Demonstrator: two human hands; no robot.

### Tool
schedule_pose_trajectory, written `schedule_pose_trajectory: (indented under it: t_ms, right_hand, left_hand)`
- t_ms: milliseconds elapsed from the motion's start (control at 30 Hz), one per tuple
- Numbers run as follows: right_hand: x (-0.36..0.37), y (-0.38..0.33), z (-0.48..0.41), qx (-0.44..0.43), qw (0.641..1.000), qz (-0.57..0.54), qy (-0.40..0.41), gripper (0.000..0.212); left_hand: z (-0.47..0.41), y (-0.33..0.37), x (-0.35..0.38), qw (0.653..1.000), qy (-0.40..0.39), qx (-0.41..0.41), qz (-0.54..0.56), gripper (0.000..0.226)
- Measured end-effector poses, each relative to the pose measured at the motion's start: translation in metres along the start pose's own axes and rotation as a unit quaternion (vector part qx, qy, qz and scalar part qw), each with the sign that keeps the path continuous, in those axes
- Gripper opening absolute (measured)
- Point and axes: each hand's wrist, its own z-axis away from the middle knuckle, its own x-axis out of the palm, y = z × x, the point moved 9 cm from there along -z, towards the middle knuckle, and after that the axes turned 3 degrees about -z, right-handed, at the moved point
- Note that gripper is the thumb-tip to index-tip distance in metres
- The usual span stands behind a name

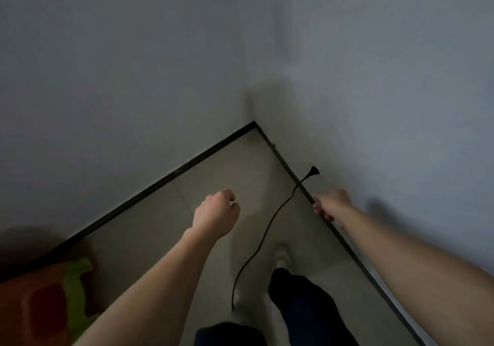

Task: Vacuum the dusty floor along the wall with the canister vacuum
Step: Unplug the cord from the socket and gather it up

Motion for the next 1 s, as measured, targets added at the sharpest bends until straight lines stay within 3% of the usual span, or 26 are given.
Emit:
schedule_pose_trajectory:
  t_ms: [167, 333, 533, 700, 867, 1000]
  right_hand:
    - [0.037, 0.011, -0.105, 0.081, 0.991, -0.089, 0.053, 0.023]
    - [0.079, 0.032, -0.199, 0.107, 0.975, -0.159, 0.111, 0.029]
    - [0.118, 0.057, -0.242, 0.094, 0.919, -0.314, 0.219, 0.029]
    - [0.133, 0.05, -0.232, 0.117, 0.868, -0.362, 0.318, 0.026]
    - [0.223, 0.031, -0.192, 0.086, 0.923, -0.283, 0.246, 0.037]
    - [0.262, 0.053, -0.159, 0.094, 0.929, -0.284, 0.216, 0.033]
  left_hand:
    - [-0.106, -0.013, 0.054, 0.998, -0.057, 0.012, 0.02, 0.033]
    - [-0.191, -0.04, 0.128, 0.994, -0.102, 0.039, 0.003, 0.03]
    - [-0.254, -0.084, 0.168, 0.985, -0.15, 0.079, -0.011, 0.025]
    - [-0.289, -0.124, 0.163, 0.976, -0.188, 0.094, -0.061, 0.02]
    - [-0.319, -0.117, 0.144, 0.963, -0.204, 0.147, -0.101, 0.021]
    - [-0.335, -0.096, 0.118, 0.958, -0.179, 0.205, -0.086, 0.02]
